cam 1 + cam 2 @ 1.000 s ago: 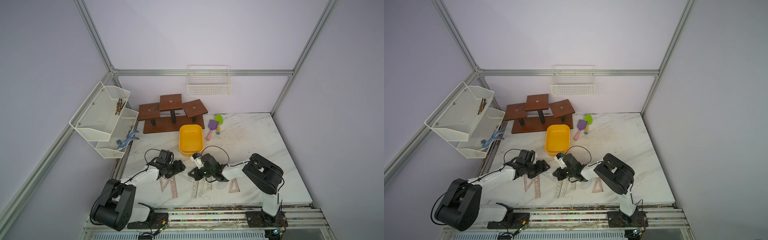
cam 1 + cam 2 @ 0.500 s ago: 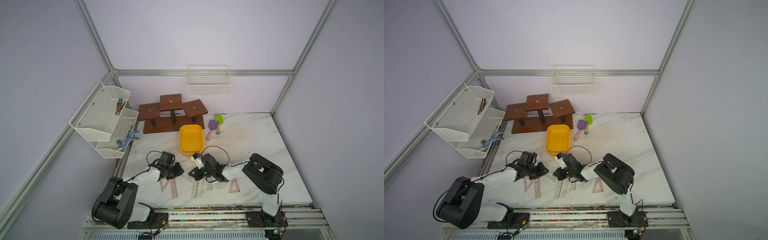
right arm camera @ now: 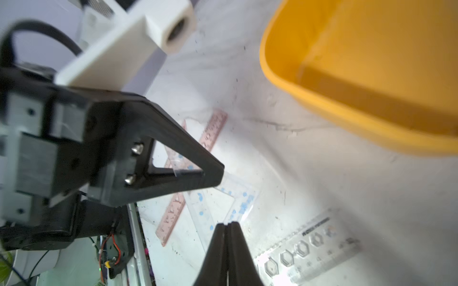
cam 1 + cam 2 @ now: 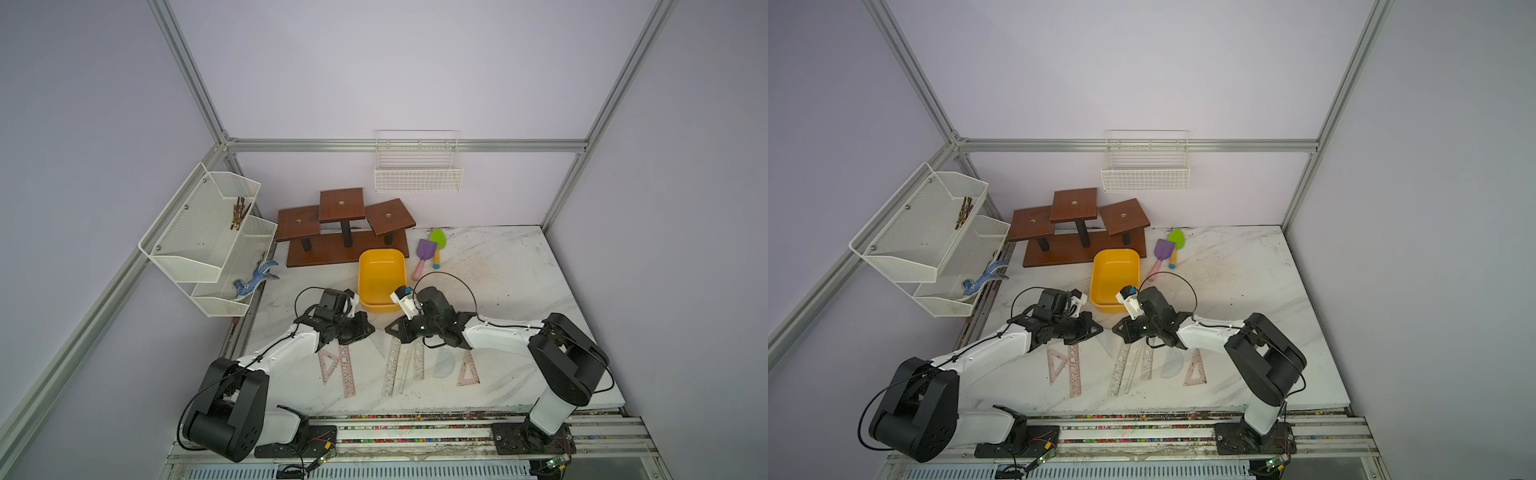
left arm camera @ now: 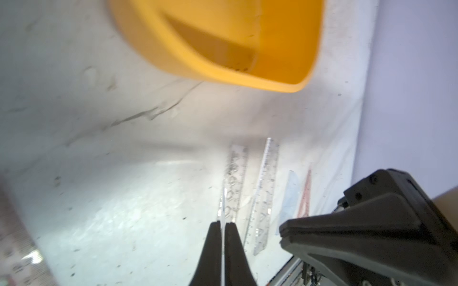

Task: Put the scattered rulers into the storage box
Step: Pick up the ruler from the center of the board.

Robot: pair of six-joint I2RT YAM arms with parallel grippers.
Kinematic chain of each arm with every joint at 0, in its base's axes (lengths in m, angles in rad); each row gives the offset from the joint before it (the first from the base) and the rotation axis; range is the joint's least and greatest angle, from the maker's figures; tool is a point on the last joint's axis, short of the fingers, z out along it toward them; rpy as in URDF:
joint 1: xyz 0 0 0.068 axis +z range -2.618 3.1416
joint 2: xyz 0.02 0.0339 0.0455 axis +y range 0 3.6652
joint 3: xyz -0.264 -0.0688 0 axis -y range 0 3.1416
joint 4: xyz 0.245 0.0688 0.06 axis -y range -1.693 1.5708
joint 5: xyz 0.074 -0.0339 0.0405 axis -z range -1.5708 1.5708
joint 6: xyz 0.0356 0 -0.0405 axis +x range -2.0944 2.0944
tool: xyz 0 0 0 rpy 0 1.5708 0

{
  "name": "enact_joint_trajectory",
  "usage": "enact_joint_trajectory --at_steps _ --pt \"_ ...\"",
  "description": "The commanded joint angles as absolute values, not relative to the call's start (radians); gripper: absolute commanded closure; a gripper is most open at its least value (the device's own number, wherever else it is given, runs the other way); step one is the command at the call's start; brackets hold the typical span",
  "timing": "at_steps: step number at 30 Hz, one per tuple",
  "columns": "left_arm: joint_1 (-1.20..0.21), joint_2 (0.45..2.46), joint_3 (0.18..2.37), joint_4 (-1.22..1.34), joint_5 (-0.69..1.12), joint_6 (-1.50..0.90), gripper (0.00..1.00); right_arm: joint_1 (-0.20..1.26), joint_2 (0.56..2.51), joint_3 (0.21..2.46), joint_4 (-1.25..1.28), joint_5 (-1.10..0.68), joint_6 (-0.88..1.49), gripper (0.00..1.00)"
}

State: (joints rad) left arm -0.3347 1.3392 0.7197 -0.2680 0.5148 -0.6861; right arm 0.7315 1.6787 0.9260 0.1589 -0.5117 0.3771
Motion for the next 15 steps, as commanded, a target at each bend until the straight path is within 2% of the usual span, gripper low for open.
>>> enact_joint_trajectory --at_steps 1,4,6,8,12,15 --pt "-0.33 1.294 0.763 -0.187 0.739 -0.637 1.0 0.677 1.643 0.906 0.099 -0.71 0.339 0.78" --pt "-0.328 1.283 0.749 -0.093 0.85 -0.649 1.0 0.622 1.615 0.848 0.205 -0.865 0.415 0.62" --pt "-0.324 1.282 0.738 -0.054 0.893 -0.652 1.0 0.599 1.594 0.817 0.254 -0.908 0.449 0.49" --pt "-0.321 1.286 0.719 0.005 0.928 -0.677 1.0 0.584 1.585 0.809 0.258 -0.942 0.457 0.42" --pt "-0.319 1.29 0.676 0.157 0.984 -0.761 1.0 0.572 1.591 0.803 0.27 -0.984 0.475 0.4" --pt "-0.319 1.287 0.675 0.157 0.983 -0.761 1.0 0.571 1.597 0.778 0.379 -1.017 0.551 0.46"
